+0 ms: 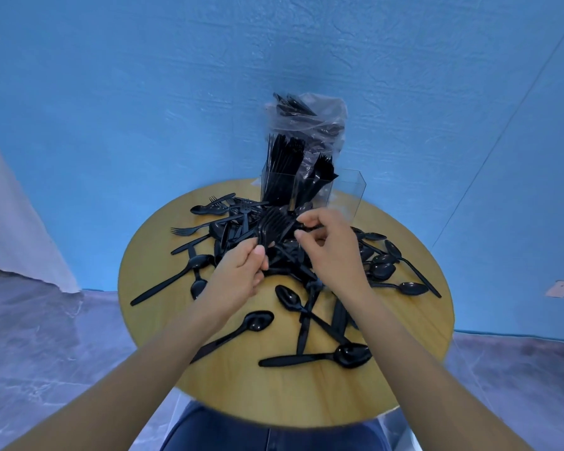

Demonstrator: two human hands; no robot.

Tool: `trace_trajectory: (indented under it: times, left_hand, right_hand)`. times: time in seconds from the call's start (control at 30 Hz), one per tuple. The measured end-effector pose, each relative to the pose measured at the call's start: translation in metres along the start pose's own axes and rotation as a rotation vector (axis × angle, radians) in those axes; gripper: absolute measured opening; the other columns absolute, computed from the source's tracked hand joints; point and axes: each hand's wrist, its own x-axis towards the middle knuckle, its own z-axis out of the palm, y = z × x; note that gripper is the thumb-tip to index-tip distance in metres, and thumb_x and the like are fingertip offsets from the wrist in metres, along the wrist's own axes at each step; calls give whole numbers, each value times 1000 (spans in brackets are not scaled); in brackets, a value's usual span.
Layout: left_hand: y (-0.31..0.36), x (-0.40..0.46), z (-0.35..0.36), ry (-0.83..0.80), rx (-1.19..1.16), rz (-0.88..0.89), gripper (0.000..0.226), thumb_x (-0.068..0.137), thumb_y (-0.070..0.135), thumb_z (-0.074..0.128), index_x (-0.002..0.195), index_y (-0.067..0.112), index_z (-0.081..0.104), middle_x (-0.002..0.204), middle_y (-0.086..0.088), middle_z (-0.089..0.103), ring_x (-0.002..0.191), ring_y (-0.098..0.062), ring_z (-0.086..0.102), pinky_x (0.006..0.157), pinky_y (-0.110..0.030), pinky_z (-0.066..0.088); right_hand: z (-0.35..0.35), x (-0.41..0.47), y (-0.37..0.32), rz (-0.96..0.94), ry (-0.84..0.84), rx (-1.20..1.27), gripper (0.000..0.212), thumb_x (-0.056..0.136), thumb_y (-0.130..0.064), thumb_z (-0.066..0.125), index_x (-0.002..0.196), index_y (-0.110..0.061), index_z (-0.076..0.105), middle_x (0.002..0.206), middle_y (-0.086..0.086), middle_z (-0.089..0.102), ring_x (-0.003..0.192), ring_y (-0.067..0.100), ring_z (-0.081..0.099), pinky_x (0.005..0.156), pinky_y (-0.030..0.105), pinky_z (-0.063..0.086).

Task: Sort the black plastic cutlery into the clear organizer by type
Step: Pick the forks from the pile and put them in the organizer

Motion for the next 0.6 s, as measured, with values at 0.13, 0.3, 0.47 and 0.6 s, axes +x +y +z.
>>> trace_trajectory:
  times: [0.13, 0.3, 0.47, 0.6]
  left_hand:
    - [-17, -15, -25, 157, 84, 15, 33, 103, 24, 31, 105, -1, 53, 74, -6, 44, 56, -11, 35, 54, -28, 31]
    - [-32, -30, -41, 229, 133, 78, 32, 103, 22, 31, 93, -2, 49, 72, -5, 44, 58, -14, 34, 57, -29, 30]
    - [-45, -34, -42, 290, 128, 66, 27, 102, 20, 32, 95, 2, 52, 73, 0, 49, 58, -12, 38, 57, -28, 33]
    - [-47, -35, -43, 317, 132, 74, 27, 102, 19, 33, 86, 6, 50, 72, -1, 49, 56, -11, 38, 56, -25, 33]
  right_hand:
    - [7, -44, -2, -38, -225, -93, 19, 91, -23, 61, 109, -17, 63, 106, -5, 56, 93, -1, 51, 82, 10, 38]
    - [17, -92, 0, -124, -565, -358, 56, 90, -56, 44, 138, -28, 44, 138, -12, 41, 129, 7, 30, 107, 25, 26]
    - [27, -95, 9, -261, -612, -567, 58, 90, -60, 24, 143, -40, 33, 150, -14, 30, 137, 12, 22, 108, 32, 20]
    - [31, -83, 21, -283, -584, -593, 54, 93, -56, 18, 138, -39, 42, 140, -15, 43, 130, 12, 33, 101, 31, 25]
